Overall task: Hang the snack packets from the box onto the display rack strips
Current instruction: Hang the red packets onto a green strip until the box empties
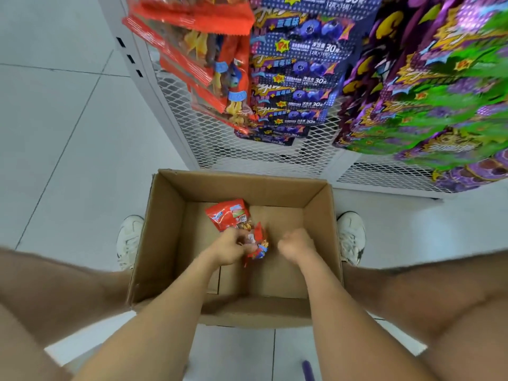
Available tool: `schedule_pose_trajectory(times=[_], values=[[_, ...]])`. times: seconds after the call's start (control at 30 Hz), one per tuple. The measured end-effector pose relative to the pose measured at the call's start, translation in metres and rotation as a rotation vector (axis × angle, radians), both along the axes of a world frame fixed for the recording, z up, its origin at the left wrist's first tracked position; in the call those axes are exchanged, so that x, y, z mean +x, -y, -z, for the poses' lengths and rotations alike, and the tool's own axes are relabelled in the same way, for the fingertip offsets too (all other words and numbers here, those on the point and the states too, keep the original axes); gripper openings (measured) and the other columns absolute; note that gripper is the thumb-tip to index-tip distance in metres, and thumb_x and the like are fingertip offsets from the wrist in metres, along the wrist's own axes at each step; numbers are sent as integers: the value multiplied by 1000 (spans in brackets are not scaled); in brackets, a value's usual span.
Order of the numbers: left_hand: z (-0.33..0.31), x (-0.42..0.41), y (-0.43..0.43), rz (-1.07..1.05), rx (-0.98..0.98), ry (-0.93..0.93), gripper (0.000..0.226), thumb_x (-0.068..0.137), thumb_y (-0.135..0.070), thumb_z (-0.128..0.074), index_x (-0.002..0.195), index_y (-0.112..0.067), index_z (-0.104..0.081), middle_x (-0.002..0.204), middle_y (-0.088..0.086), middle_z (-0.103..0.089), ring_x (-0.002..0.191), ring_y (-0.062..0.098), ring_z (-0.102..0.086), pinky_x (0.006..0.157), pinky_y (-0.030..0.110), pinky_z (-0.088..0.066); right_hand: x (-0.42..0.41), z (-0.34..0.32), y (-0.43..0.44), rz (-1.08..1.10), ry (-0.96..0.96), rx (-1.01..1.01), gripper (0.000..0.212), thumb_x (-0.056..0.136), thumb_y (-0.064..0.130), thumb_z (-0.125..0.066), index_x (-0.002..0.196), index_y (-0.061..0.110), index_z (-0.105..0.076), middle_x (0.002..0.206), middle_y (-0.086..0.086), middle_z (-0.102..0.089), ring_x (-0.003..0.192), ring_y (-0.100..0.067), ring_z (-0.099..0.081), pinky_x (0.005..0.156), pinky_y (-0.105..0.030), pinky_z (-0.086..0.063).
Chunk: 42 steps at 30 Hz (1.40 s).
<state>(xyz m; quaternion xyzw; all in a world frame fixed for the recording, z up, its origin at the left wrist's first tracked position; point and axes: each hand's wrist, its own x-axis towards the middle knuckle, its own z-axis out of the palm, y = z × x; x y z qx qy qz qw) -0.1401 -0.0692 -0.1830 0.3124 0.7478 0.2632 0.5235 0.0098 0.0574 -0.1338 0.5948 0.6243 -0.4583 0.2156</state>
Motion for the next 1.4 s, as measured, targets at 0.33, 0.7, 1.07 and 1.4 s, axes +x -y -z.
schedule_pose_trajectory(times=[0.33,0.7,1.07,1.4], values=[[-134,-30,11,-312,284,405,47,87,-6,-84,130,-4,-66,126,25,-70,108,36,-66,98,54,-55,-32,-78,7,596,-681,-503,32,102,4,-51,129,-7,-64,122,-28,-70,106,-41,-69,99,-54,-57],[-249,-52,43,-368,383,436,46,97,-24,-75,139,-10,-63,129,15,-74,122,34,-70,108,49,-55,-47,-187,9,250,-1057,103,69,74,8,-93,135,22,-64,112,-11,-74,102,-22,-74,92,-36,-61],[-330,-70,60,-440,538,232,47,84,-6,-85,127,-5,-66,116,19,-78,105,37,-77,83,42,-66,-35,-299,27,8,-1083,422,12,100,19,-69,99,12,-80,90,-1,-81,84,-19,-78,75,-29,-62],[-478,-75,23,-375,879,-292,37,75,-13,-65,110,-24,-70,112,4,-73,104,25,-73,78,32,-60,-62,-454,30,62,-1416,1075,14,104,27,-63,91,21,-66,71,12,-64,64,-4,-55,62,-24,-42]])
